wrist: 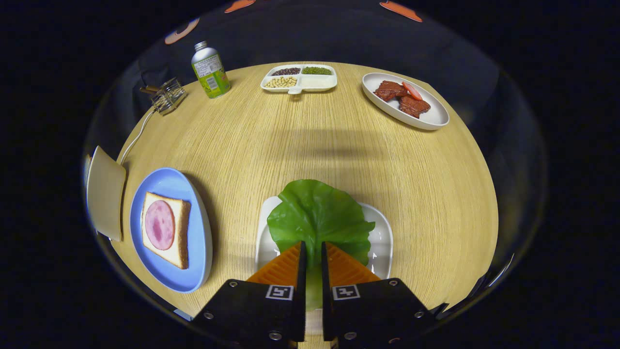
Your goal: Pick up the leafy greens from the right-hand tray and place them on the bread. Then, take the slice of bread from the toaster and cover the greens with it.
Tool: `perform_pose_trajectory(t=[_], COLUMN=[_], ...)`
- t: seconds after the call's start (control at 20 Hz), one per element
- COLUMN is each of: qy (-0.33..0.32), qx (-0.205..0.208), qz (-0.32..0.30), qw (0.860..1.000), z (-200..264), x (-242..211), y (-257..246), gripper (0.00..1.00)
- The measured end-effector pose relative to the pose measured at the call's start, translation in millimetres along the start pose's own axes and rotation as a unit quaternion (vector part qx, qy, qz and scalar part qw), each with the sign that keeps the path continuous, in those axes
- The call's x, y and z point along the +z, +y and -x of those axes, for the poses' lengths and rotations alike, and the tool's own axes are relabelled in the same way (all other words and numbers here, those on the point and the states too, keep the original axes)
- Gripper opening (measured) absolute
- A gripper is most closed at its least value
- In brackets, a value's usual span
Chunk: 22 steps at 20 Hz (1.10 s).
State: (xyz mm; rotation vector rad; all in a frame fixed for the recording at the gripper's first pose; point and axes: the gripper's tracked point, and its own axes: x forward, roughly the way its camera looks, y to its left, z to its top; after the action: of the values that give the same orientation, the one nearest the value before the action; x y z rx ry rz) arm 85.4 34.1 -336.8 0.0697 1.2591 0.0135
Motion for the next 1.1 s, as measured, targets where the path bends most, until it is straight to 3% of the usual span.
perform_pose_trajectory(t=[0.1,0.3,0.7,1.1], qy=[-0.004,-0.018,-0.071,-0.103], qx=[0.017,0.037,0.053,0.107], qz=[-0.023,-0.035,-0.031,0.022], qw=[1.000,0.999,0.996,0.989], z=[0,5,46,88], x=[-1,-1,19,26], y=[-1,2,18,83], gripper=[0.06,0.02,0.01,0.01])
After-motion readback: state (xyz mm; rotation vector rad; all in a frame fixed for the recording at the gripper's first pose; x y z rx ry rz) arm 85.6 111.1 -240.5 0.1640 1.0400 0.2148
